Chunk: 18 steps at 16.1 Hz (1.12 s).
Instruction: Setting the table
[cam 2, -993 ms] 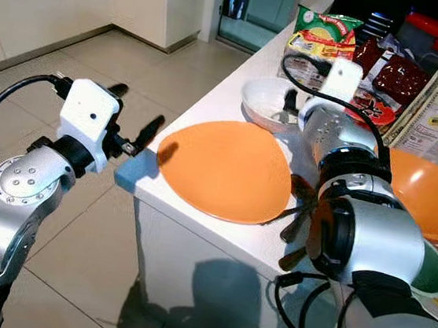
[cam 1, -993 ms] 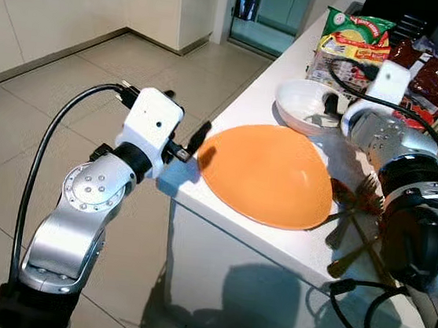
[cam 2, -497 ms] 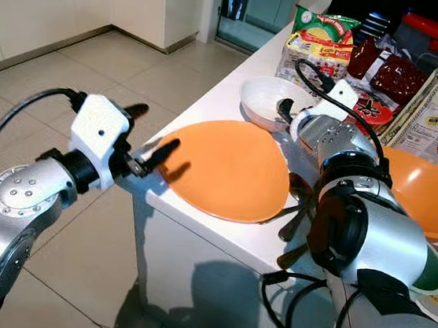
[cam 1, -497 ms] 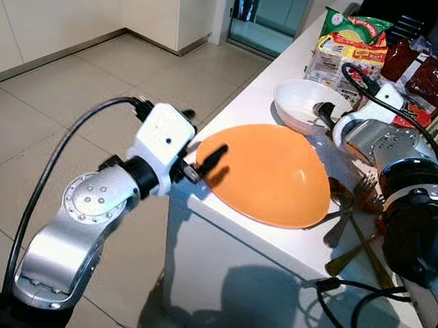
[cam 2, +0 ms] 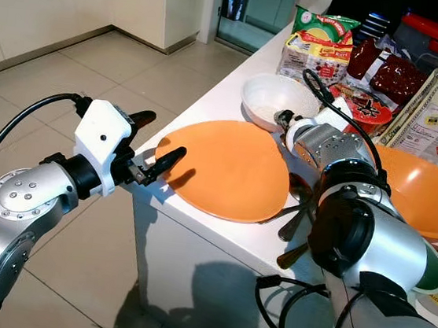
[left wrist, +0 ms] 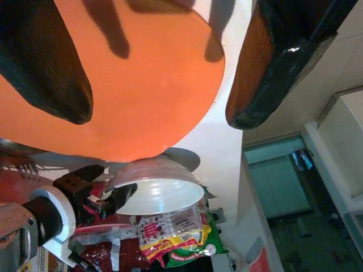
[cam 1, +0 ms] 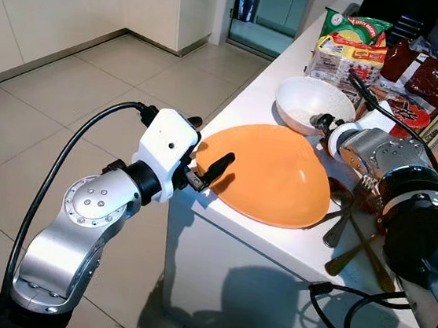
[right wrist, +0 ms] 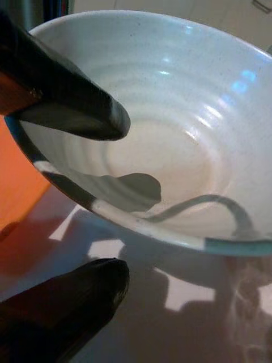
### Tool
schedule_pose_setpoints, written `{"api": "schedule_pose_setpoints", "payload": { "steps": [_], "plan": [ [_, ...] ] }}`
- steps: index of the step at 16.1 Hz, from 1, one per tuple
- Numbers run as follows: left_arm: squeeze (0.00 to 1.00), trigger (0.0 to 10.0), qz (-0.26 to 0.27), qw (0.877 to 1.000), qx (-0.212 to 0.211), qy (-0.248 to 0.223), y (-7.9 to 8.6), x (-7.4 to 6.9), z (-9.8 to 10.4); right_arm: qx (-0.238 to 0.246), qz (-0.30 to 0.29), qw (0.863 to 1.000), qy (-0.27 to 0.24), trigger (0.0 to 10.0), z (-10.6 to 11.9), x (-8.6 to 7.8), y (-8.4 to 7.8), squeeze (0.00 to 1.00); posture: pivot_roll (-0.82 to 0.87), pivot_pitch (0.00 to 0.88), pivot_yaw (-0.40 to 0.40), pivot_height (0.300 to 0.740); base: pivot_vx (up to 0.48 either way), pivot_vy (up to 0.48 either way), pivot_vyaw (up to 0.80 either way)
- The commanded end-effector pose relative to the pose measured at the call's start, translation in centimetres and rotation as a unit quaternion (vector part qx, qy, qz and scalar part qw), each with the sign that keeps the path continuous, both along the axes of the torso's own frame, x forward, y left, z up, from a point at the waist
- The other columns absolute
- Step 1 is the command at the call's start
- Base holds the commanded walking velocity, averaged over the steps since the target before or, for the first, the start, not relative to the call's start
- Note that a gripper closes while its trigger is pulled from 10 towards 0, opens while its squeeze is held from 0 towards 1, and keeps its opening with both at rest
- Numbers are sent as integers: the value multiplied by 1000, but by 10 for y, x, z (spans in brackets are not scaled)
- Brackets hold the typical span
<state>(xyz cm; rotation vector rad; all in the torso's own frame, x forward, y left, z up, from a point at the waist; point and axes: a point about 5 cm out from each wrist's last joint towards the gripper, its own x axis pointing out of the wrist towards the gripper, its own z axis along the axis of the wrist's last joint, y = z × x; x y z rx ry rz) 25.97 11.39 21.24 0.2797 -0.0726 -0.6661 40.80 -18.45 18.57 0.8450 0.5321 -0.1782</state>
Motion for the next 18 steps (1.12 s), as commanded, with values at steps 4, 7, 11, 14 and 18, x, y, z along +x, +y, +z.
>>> {"api": "schedule_pose_setpoints", "payload": {
  "steps": [4, 7, 11, 14, 18],
  "plan": [
    [0, 10000, -16, 1000, 2, -3, -6, -2, 3, 27, -15, 999, 12, 0, -4, -2, -3, 0, 34, 0, -105, 740, 0, 0, 0],
    [0, 10000, -13, 1000, 2, -4, -6, -1, 3, 42, -21, 999, 9, 0, -3, -1, -2, 0, 33, 0, -105, 740, 0, 0, 0],
    [0, 10000, -11, 1000, 1, -6, -5, -1, 3, 59, -31, 998, 6, 0, -1, -1, -3, 0, 34, 0, -106, 740, 0, 0, 0],
    [0, 10000, -10, 1000, 0, -8, -5, 0, 4, 63, -34, 997, 3, 0, 0, 0, -4, 0, 32, 0, -105, 740, 0, 0, 0],
    [0, 10000, -5, 1000, 2, -14, -5, 3, 5, 96, -46, 994, -10, 0, 7, 2, -4, 0, 34, 0, -103, 740, 0, 0, 0]
  ]
}}
